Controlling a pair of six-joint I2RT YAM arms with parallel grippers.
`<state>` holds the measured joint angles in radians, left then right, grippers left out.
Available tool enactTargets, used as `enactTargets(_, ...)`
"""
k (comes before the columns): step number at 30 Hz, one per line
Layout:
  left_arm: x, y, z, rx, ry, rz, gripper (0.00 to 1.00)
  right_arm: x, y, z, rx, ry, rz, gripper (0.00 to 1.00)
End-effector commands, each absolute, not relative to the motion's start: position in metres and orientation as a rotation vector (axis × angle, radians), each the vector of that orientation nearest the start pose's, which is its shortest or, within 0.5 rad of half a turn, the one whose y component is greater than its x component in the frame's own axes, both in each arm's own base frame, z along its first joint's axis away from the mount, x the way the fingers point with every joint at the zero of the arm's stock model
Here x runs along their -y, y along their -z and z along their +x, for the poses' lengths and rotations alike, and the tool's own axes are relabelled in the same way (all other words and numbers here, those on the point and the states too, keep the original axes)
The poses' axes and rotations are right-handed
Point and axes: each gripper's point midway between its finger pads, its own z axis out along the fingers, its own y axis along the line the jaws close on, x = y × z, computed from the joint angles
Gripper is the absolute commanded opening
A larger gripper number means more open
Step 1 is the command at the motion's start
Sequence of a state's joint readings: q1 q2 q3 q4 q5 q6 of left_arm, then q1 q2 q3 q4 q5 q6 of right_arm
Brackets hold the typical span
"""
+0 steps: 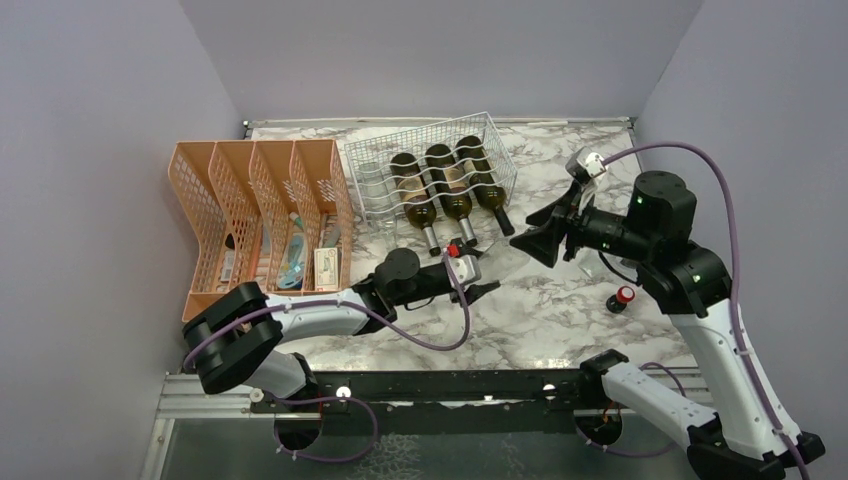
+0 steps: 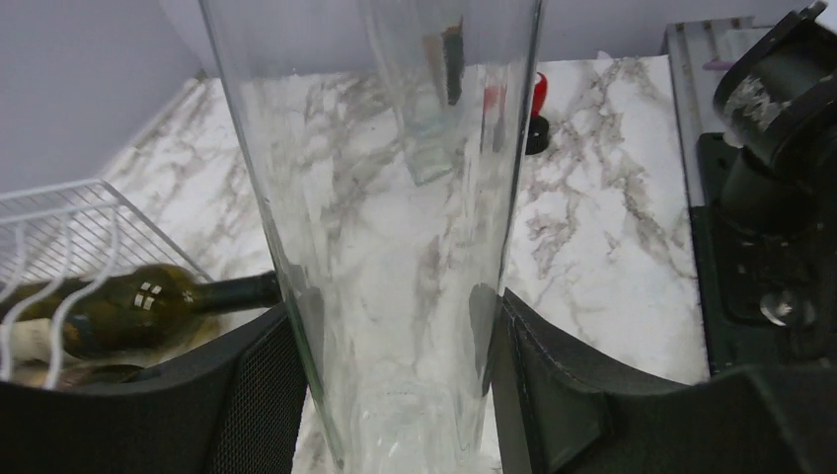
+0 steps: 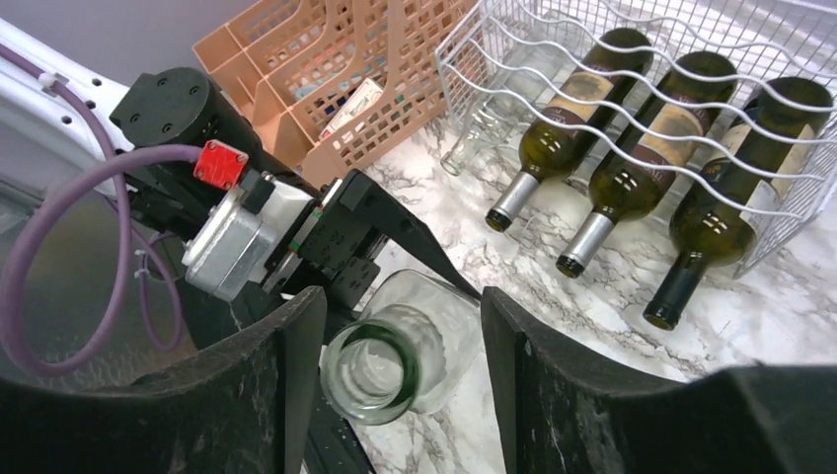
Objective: Put the wine bottle on the wine rack
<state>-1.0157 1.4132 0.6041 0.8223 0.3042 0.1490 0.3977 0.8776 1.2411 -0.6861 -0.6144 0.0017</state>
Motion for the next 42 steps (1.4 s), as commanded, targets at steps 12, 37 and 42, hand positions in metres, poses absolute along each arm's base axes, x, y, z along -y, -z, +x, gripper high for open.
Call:
enactTargets(12, 0.365, -0.308, 0.252, -0.533, -0.104, 1.284, 0.0, -0.173, -0.371, 0.207, -1.791, -0.728, -0.65, 0.65)
enactTargets(37, 0.388, -0.314, 0.276, -0.4, -0.354, 1.467, 0.0, -0.176, -0.261, 0.211, -2.135, -0.747, -0.684, 0.73)
enactTargets(42, 0.39, -0.312, 0.276, -0.423, -0.33, 1.491, 0.0, -0.177, -0.255, 0.215, -2.15, -0.748, -0.682, 0.7)
